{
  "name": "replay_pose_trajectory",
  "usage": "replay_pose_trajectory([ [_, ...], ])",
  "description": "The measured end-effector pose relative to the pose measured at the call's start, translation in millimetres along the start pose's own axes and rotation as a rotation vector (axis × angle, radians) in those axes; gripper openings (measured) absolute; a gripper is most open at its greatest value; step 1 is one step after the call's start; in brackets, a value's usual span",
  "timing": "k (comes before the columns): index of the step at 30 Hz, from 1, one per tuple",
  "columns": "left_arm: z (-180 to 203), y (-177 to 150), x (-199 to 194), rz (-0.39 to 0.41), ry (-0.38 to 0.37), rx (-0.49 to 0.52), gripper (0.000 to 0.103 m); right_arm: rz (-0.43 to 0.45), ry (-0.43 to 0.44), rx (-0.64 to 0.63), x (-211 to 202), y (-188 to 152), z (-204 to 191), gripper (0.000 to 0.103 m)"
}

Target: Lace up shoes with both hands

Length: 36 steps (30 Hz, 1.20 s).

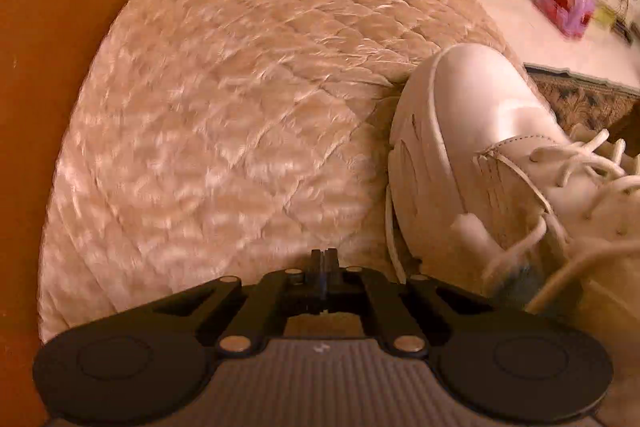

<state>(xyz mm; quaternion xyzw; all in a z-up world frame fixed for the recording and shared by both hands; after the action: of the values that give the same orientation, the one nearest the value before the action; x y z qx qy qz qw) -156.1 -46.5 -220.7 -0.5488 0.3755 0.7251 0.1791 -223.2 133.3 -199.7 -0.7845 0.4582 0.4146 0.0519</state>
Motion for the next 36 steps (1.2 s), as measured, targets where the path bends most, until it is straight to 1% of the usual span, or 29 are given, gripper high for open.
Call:
replay_pose_trajectory([
  [1, 4, -1, -1, 0.007, -0.101, -0.056, 0.000, -0.003, 0.005, 0.006, 0, 0, 0, 0.067],
  [2, 7, -1, -1, 0.006, -0.181, -0.109, 0.000, -0.006, 0.010, 0.011, 0, 0, 1, 0.067],
  [3, 7, -2, 0, -0.005, -0.204, -0.140, 0.001, -0.010, 0.015, 0.016, 1, -1, 1, 0.067],
  [4, 5, -1, 1, -0.012, -0.192, -0.149, 0.005, -0.013, 0.020, 0.022, 1, -1, 2, 0.068],
  [6, 4, 1, 4, -0.010, -0.196, -0.158, 0.008, -0.017, 0.018, 0.032, 1, -1, 5, 0.068],
  [8, 3, 4, 7, -0.012, -0.214, -0.174, 0.013, -0.014, -0.001, 0.041, 0, -2, 10, 0.079],
  [10, 2, 6, 10, -0.021, -0.215, -0.174, 0.017, -0.015, -0.018, 0.051, 0, -4, 16, 0.082],
  [11, 2, 7, 11, -0.029, -0.214, -0.171, 0.022, -0.016, -0.018, 0.058, 0, -4, 18, 0.082],
  [13, 2, 9, 15, -0.043, -0.199, -0.150, 0.023, -0.019, -0.017, 0.061, 0, -5, 20, 0.082],
  [15, 4, 11, 20, -0.054, -0.181, -0.126, 0.022, -0.023, -0.014, 0.061, 1, -6, 20, 0.083],
  [17, 5, 12, 23, -0.067, -0.155, -0.098, 0.016, -0.024, -0.014, 0.060, 2, -6, 20, 0.083],
  [18, 7, 13, 24, -0.076, -0.127, -0.075, 0.013, -0.024, -0.012, 0.062, 2, -6, 20, 0.083],
  [20, 11, 15, 26, -0.092, -0.073, -0.031, 0.005, -0.025, -0.010, 0.068, 2, -6, 21, 0.083],
  [21, 13, 16, 26, -0.095, -0.048, -0.014, 0.005, -0.026, -0.009, 0.070, 2, -6, 21, 0.083],
  [25, 13, 14, 21, -0.073, 0.013, 0.028, 0.004, -0.028, -0.008, 0.069, 3, -5, 21, 0.083],
  [27, 12, 10, 14, -0.049, 0.074, 0.064, 0.002, -0.032, -0.010, 0.063, 3, -6, 20, 0.083],
  [31, -7, -4, -2, -0.017, 0.148, 0.037, 0.001, -0.030, -0.017, 0.044, 3, -5, 18, 0.083],
  [34, -23, -13, -18, 0.000, 0.163, -0.002, 0.002, -0.036, -0.007, 0.049, 4, -4, 18, 0.083],
  [36, -33, -17, -20, -0.013, 0.163, -0.023, 0.002, -0.039, -0.003, 0.051, 5, -4, 18, 0.083],
])
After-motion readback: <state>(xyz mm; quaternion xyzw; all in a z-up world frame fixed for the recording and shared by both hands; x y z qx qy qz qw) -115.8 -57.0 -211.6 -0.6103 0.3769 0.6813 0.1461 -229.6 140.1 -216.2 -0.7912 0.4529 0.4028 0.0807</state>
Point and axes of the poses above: each gripper's, at about its wrist camera, not at the fingertips, and x roughly the way its jaws point, z to its right, y to its top, the point moved 10 cm from there along x, roughly the way its jaws point, and after that the axes turned 12 degrees about x, right-handed, at the moved point
